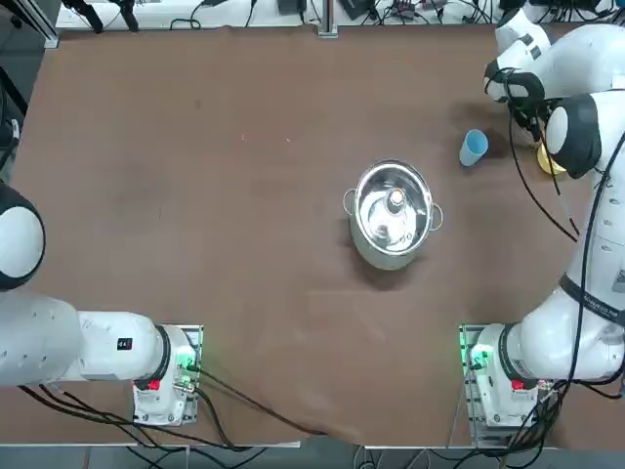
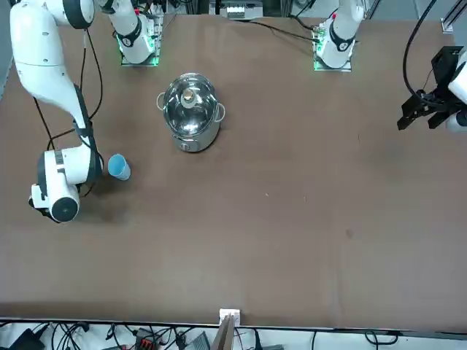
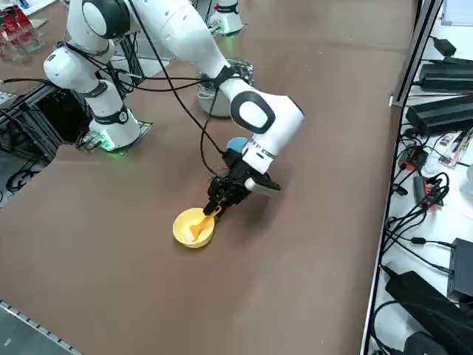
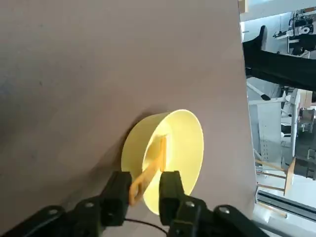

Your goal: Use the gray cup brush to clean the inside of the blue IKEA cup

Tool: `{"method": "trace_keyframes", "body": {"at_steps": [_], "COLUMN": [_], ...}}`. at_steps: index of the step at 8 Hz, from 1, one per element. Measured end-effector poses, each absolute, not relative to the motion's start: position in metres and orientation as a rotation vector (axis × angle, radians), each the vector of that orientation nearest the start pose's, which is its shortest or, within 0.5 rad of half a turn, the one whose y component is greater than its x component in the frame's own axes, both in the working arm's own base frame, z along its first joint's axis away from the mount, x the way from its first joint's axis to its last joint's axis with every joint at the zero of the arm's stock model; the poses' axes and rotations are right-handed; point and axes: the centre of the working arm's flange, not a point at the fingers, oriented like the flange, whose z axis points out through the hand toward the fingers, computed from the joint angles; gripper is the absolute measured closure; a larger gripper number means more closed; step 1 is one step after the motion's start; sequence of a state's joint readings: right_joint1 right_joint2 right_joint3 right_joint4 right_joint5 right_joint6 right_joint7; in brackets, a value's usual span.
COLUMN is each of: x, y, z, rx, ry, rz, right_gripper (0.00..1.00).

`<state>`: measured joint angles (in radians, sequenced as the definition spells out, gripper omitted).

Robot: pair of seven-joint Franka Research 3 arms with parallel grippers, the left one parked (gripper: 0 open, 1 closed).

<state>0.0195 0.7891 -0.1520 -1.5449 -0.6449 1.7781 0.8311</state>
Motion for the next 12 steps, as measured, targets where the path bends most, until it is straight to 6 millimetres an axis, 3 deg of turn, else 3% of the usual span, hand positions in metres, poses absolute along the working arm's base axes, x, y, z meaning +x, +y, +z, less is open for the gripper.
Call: {"method": "trace_keyframes", "body": {"at_steps": [1, 2, 4, 6, 8, 10, 12], "x": [0.640, 0.642, 0.648, 0.659, 0.669, 0.674, 0.672], "y": [-0.126, -0.126, -0.126, -0.127, -0.126, -0.125, -0.106], "z": [0.177, 0.179, 0.189, 0.208, 0.244, 0.301, 0.352], "rx": [2.179, 2.180, 2.176, 2.168, 2.201, 2.254, 2.353], "ry": [-0.704, -0.706, -0.720, -0.745, -0.746, -0.740, -0.757], "rz": [-0.320, -0.315, -0.298, -0.283, -0.310, -0.302, -0.289], "right_gripper": [0.69, 0.82, 0.95, 0.95, 0.95, 0.95, 0.95]}}
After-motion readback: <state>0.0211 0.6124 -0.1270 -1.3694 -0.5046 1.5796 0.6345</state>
